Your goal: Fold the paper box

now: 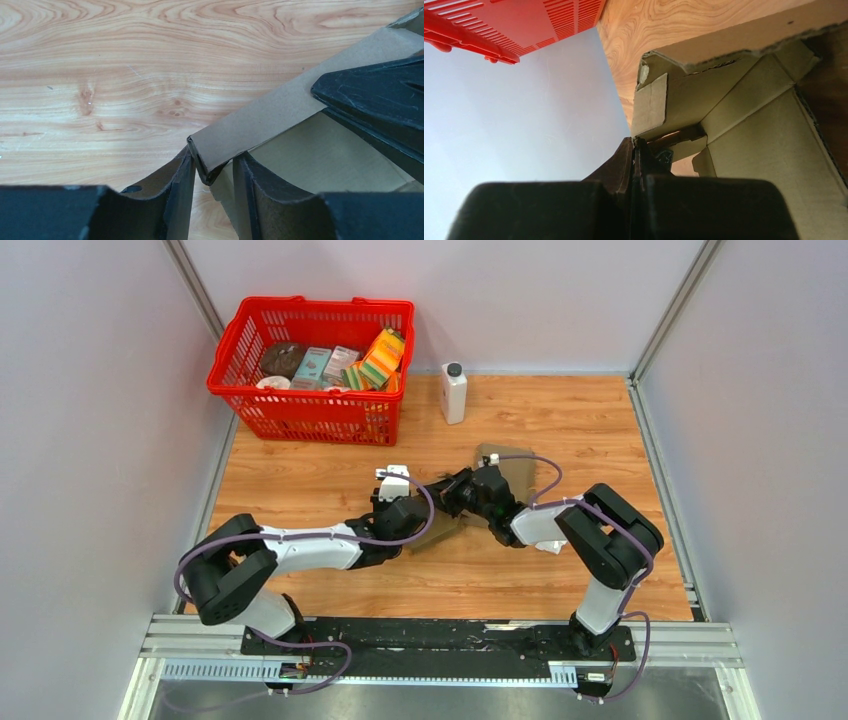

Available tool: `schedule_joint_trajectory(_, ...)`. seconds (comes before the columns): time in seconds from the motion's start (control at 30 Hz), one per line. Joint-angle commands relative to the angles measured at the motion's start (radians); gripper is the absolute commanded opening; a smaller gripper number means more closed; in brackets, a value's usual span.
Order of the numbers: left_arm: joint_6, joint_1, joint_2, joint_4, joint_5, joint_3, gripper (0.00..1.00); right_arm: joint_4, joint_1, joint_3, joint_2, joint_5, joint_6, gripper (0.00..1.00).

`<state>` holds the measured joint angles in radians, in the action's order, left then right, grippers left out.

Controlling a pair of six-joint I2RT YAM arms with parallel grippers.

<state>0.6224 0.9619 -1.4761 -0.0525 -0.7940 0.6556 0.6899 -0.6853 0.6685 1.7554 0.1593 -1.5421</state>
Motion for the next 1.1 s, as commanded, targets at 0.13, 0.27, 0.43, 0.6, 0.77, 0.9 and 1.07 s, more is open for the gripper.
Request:
schedule_joint_trajectory(0.13,0.060,0.005,-0.085,-0.012,-0.112,0.084,0.36,-0.030,-0.025,-0.033,-0.016,0.036,-0.007,0.00)
schedule_joint_trajectory(0.27,0.176,0.015,-0.156,0.138,-0.291,0.171,0.00,0.000,-0.029,-0.044,-0.002,0.046,-0.052,0.00)
schedule_joint_trajectory(0.43,0.362,0.021,-0.259,0.440,-0.369,0.308,0.00,0.048,-0.042,-0.063,0.015,0.043,-0.087,0.00)
schedule_joint_trajectory(0.6,0.206,0.021,-0.192,0.135,-0.251,0.184,0.09,0.069,-0.042,-0.064,0.024,0.048,-0.090,0.00)
schedule_joint_trajectory(0.77,0.123,0.021,-0.168,0.028,-0.208,0.118,0.28,0.066,-0.042,-0.066,0.015,0.048,-0.084,0.00)
schedule_joint_trajectory(0.9,0.100,0.021,-0.171,-0.019,-0.169,0.115,0.36,0.060,-0.042,-0.066,0.009,0.045,-0.079,0.00)
schedule_joint_trajectory(1.07,0.065,0.020,-0.184,-0.050,-0.183,0.110,0.23,0.056,-0.043,-0.069,-0.002,0.046,-0.081,0.00)
